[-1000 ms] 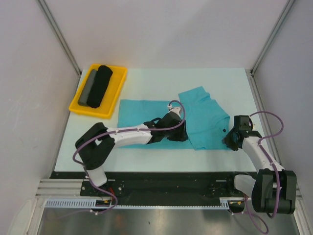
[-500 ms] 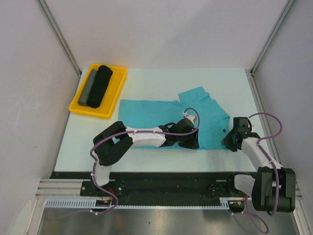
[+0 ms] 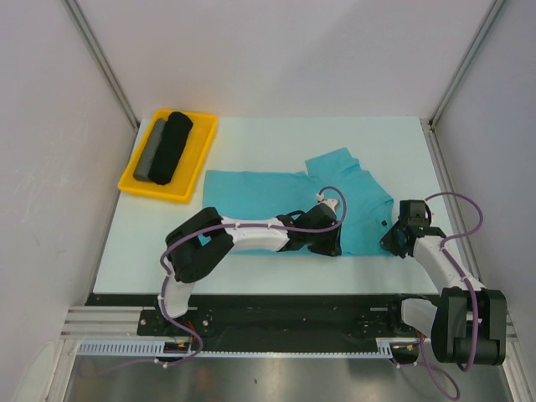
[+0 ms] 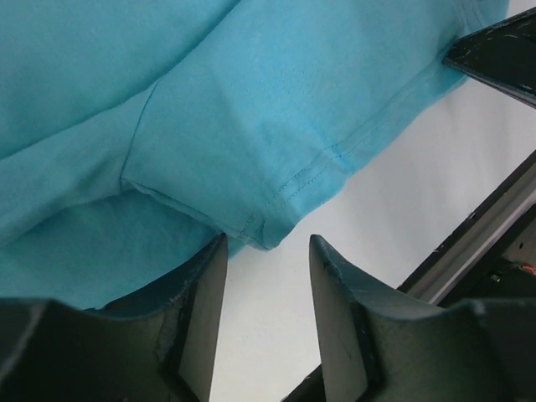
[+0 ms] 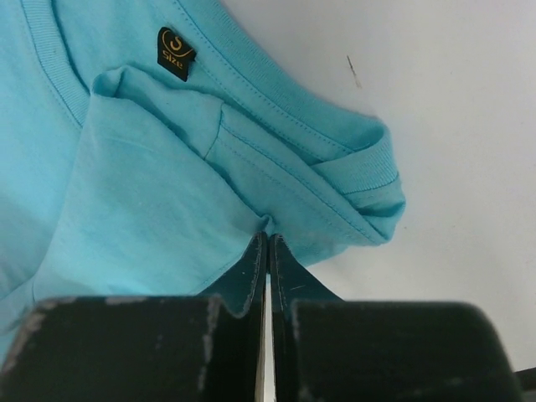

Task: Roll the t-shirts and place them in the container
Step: Fold the T-shirt at the center of the board.

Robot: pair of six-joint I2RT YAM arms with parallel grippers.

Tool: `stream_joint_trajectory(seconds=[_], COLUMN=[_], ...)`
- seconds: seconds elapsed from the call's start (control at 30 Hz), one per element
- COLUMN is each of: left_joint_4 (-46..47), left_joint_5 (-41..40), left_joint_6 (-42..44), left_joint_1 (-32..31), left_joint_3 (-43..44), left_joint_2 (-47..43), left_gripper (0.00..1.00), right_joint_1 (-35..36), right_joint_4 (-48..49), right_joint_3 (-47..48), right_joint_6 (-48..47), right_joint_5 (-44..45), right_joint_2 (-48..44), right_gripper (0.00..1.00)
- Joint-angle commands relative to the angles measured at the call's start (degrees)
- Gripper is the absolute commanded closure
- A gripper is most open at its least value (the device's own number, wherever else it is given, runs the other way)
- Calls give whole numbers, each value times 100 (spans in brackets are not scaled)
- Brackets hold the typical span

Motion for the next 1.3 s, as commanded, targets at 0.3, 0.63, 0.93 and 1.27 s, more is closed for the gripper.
stream_joint_trajectory(seconds=[0.3, 0.63, 0.93, 1.27], left_joint_4=[-302, -460, -548, -557], left_joint_5=[-300, -538, -608, -634], left_joint_6=[156, 209, 253, 314], left_joint_1=[-91, -91, 120, 620], left_joint_3=[507, 798, 1079, 1535], left_joint_2=[178, 275, 371, 653], left_gripper=[69, 89, 100, 100], right_joint_1=[147, 147, 138, -11], right_joint_4=[46, 81, 458, 1450], right_joint_3=[478, 777, 1120, 1419], right_joint_6=[143, 143, 56, 12], right_joint_5=[-232, -302, -320, -627], right_joint_2=[-115, 8, 447, 1202], right_gripper=[100, 100, 100, 100])
